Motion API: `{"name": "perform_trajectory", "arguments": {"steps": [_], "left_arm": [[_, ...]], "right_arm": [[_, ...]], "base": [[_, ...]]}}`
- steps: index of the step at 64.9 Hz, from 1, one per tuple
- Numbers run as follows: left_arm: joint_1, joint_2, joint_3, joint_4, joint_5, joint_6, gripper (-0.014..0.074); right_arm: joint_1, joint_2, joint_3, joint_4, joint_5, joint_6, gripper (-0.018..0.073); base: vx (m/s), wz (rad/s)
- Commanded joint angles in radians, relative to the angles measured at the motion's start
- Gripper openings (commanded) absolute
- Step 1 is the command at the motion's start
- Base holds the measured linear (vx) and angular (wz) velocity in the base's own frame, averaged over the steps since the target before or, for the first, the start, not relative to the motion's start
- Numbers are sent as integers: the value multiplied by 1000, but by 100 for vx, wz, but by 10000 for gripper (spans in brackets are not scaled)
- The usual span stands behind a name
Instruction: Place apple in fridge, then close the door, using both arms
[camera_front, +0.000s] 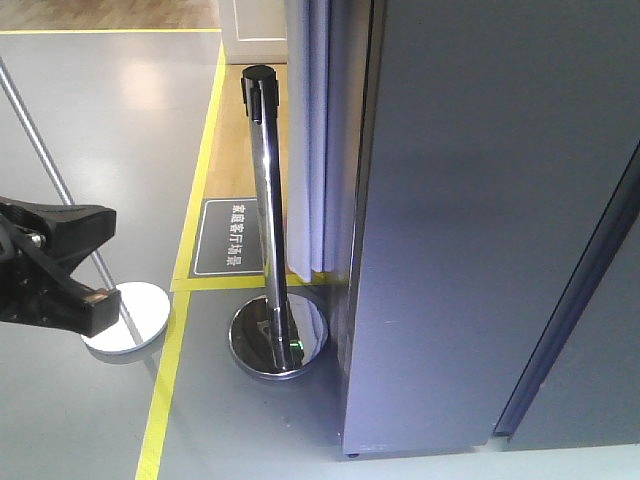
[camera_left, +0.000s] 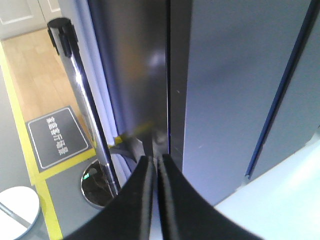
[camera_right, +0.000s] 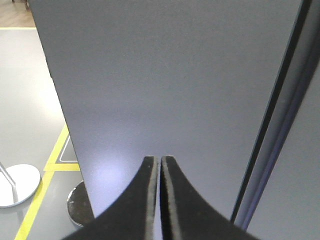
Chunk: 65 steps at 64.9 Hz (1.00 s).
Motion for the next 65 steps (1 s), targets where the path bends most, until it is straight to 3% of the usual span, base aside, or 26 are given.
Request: {"name": "perform_trajectory", "arguments": {"steps": [1, 7, 15, 22, 45, 65], "left_arm": [[-1, -58, -26, 48, -52, -8, -6], [-1, -157, -13, 104, -27, -26, -6], [-1, -315, 52, 241, -6, -117, -6], [-1, -454, 147, 308, 79, -174, -6], [-1, -923, 395, 292, 245, -175, -6], [-1, -898, 403, 284, 401, -156, -6]], "right_arm": [[-1, -35, -26, 1, -61, -21, -8], [-1, -91, 4, -4, -71, -22, -8], [-1, -186, 104, -5, -92, -43, -8], [-1, -260, 209, -1, -73, -47, -8], [-1, -482, 459, 39, -74, -48, -8], [-1, -494, 470, 27, -54, -48, -8]], "base": [[0, 0], [0, 0], [0, 0], [0, 0], [0, 0], [0, 0]]}}
